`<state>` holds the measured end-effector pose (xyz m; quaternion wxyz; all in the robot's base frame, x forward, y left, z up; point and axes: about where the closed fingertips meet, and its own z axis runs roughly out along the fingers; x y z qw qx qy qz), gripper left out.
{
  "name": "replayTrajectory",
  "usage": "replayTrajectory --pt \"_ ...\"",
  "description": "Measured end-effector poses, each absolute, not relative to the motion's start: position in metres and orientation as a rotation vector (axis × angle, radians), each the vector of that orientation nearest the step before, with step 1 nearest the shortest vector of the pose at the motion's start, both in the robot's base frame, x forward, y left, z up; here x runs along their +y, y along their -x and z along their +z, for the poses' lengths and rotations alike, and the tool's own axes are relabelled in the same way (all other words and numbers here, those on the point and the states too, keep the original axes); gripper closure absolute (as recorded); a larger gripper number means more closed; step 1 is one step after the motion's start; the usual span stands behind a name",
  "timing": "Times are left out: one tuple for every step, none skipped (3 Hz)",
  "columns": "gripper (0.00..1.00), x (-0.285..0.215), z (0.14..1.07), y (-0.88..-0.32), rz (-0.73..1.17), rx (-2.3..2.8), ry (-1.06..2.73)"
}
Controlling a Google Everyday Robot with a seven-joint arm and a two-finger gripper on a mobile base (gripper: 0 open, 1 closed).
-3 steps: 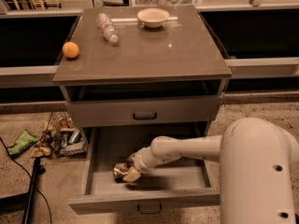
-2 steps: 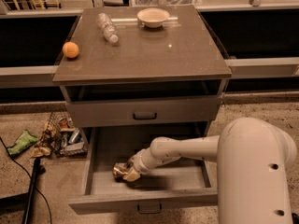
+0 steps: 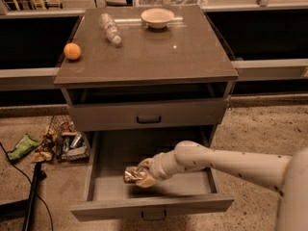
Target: Pick orange can from middle drawer and place on counter
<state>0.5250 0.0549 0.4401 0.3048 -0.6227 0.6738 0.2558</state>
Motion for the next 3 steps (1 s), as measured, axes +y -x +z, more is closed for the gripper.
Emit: replayTrajectory --pt "1.00 0.017 0.485 -0.516 0.586 1.766 1.634" --pt "1.00 0.016 0.485 -0.516 0.584 1.766 1.633" --pt "1.00 0.003 0.511 -0.518 0.548 1.737 1.647"
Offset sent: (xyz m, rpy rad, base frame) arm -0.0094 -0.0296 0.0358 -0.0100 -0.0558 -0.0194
